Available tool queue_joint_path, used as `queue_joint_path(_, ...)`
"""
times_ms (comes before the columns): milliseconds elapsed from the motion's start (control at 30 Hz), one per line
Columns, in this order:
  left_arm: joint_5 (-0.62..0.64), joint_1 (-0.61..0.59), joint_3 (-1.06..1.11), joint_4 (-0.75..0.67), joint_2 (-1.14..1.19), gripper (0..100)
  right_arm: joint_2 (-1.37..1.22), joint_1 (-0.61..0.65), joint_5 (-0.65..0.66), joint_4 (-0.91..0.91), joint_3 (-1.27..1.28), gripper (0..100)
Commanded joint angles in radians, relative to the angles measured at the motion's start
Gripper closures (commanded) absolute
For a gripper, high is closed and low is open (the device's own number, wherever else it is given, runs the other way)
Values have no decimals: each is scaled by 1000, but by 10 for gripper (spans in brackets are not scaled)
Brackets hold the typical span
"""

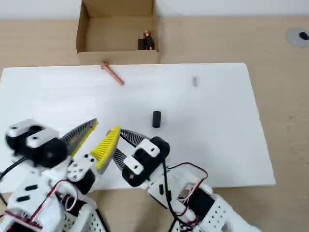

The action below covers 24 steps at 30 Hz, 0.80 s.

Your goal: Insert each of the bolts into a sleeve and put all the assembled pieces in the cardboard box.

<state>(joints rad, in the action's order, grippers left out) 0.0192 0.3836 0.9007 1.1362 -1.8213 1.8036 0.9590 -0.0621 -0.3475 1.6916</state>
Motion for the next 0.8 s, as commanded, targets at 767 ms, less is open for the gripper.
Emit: queue_joint_path(767,-209,-393,-310,187,584,860,-295,-427,91,167,-407,989)
